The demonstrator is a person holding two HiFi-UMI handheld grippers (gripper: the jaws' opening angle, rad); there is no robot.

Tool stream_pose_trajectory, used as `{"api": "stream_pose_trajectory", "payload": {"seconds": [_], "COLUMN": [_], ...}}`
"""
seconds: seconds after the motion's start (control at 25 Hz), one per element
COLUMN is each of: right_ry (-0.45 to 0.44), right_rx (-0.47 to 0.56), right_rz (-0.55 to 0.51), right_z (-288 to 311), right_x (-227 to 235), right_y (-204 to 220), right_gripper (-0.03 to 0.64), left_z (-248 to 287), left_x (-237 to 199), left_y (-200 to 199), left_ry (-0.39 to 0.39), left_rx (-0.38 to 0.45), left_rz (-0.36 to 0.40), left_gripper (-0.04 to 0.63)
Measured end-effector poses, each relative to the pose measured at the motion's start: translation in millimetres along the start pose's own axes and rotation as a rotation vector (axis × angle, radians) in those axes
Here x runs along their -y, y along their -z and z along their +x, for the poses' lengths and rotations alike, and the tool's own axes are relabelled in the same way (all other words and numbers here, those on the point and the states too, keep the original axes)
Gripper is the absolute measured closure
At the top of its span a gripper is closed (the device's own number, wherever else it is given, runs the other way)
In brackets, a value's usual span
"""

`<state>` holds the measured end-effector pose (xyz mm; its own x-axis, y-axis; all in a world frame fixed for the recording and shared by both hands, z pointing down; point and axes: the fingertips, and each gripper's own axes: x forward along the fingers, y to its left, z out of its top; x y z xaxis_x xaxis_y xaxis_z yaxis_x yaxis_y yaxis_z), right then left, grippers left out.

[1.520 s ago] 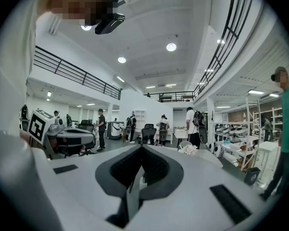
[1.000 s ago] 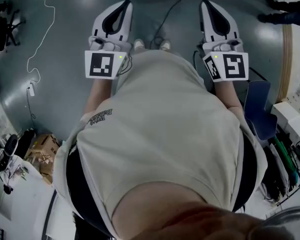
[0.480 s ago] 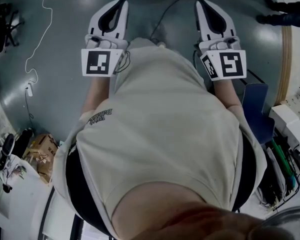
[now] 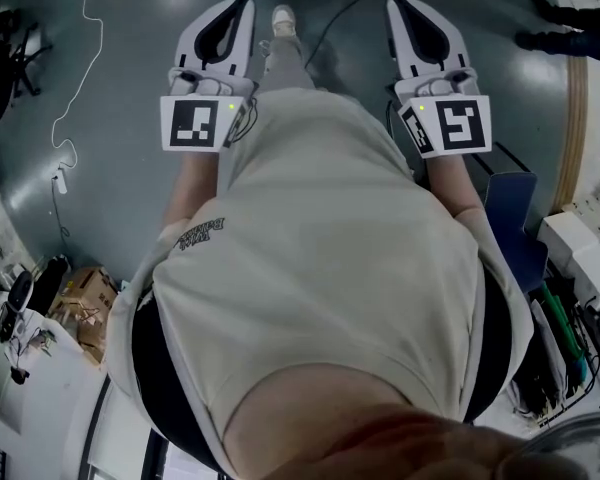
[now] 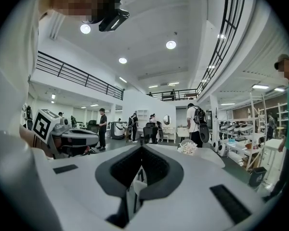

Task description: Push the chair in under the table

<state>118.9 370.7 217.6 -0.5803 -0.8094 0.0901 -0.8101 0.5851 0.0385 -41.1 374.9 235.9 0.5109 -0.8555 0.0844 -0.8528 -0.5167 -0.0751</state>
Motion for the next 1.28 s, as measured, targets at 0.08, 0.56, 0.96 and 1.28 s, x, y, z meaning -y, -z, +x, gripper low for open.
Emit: {"api": "stream_pose_trajectory", "payload": {"seconds": [0.08,0.56,0.96,1.28], "right_ry": [0.004,0.017,0.025,0.004], "right_rx": [0.002,-0.024,-0.066,-0.123], "right_rz": [-0.010,-0.018,-0.002,-0.002], "right_z": [14.0,90.4,149.6,214.6], "right_x": [7.0,61.0,85.7,99.9], "right_y": [-0.3,4.9,12.8,5.5], "right_gripper": [0.607,0.607,0.607,0.607], "left_z": [12.0,103.6,152.3,193.4], "left_x": [-12.1,-52.2,-96.7,-143.2], "left_y": [2.8,8.2,21.3,19.0], "left_ry": [0.003,0.044,0.065,0.086], "left_rx": [0.007,-0.003,-0.054,-0.064], "left_rz": [0.014,-0.016,-0.030,-0.062], "left_gripper": [0.584,0.584,0.584,0.584]}}
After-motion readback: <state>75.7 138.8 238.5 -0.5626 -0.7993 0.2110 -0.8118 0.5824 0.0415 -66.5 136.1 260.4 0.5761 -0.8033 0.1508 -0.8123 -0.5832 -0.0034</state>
